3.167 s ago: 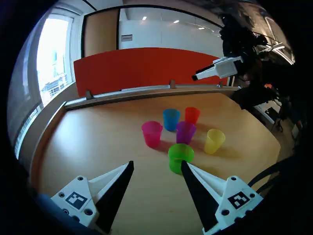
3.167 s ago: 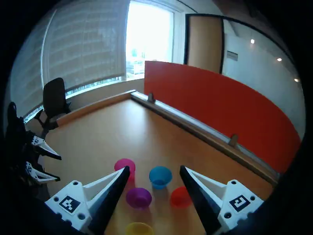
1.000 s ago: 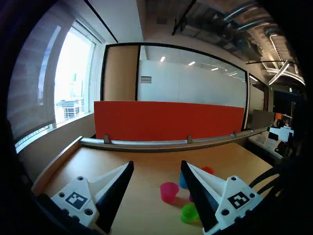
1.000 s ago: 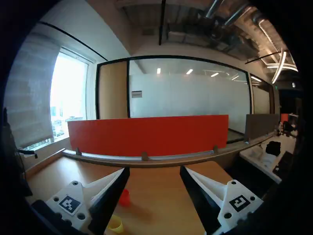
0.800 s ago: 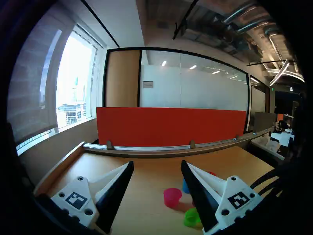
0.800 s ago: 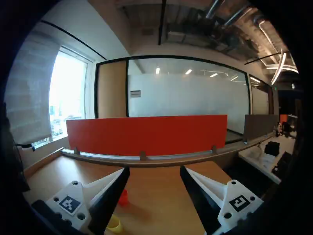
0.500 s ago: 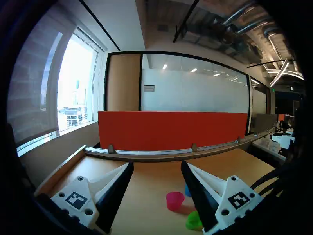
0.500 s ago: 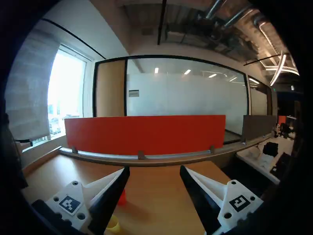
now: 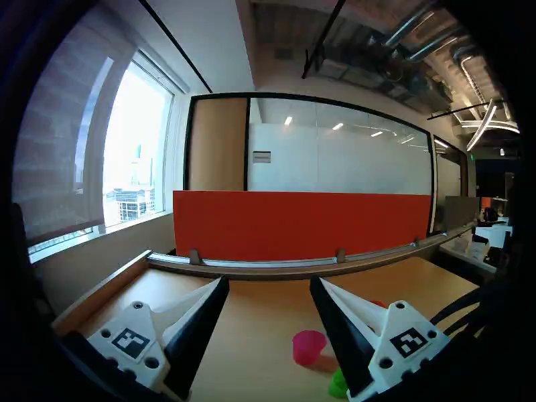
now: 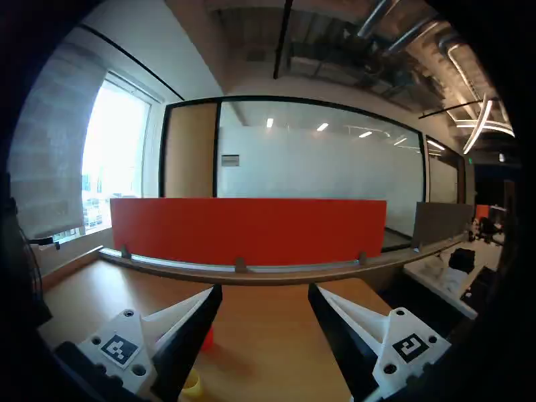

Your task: Pour water

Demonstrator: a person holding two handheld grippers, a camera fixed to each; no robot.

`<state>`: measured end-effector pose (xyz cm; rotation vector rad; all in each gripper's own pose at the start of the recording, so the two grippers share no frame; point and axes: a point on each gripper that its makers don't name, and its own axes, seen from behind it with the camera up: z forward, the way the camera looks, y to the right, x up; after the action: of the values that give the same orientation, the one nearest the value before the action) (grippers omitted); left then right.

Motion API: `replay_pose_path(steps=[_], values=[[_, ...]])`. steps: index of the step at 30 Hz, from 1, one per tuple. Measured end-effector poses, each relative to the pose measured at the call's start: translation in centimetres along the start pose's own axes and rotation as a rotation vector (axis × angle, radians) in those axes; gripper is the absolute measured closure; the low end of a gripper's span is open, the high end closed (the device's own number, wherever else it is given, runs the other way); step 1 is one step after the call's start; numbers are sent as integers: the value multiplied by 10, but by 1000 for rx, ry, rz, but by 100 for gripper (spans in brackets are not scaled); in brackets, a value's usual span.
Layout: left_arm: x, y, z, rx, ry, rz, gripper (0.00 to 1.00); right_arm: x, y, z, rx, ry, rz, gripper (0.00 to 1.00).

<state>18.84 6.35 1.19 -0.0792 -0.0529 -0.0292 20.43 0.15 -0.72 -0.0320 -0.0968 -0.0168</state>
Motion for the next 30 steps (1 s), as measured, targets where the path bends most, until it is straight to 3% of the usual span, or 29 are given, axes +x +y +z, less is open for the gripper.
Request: replay_pose_path(steps=[20, 30], values=[[-64, -20, 17, 47, 25, -8, 11, -40, -8, 12, 0, 3, 1, 0], [-80, -19, 22, 66, 47, 12, 11, -48, -9, 16, -3, 6, 2, 1]])
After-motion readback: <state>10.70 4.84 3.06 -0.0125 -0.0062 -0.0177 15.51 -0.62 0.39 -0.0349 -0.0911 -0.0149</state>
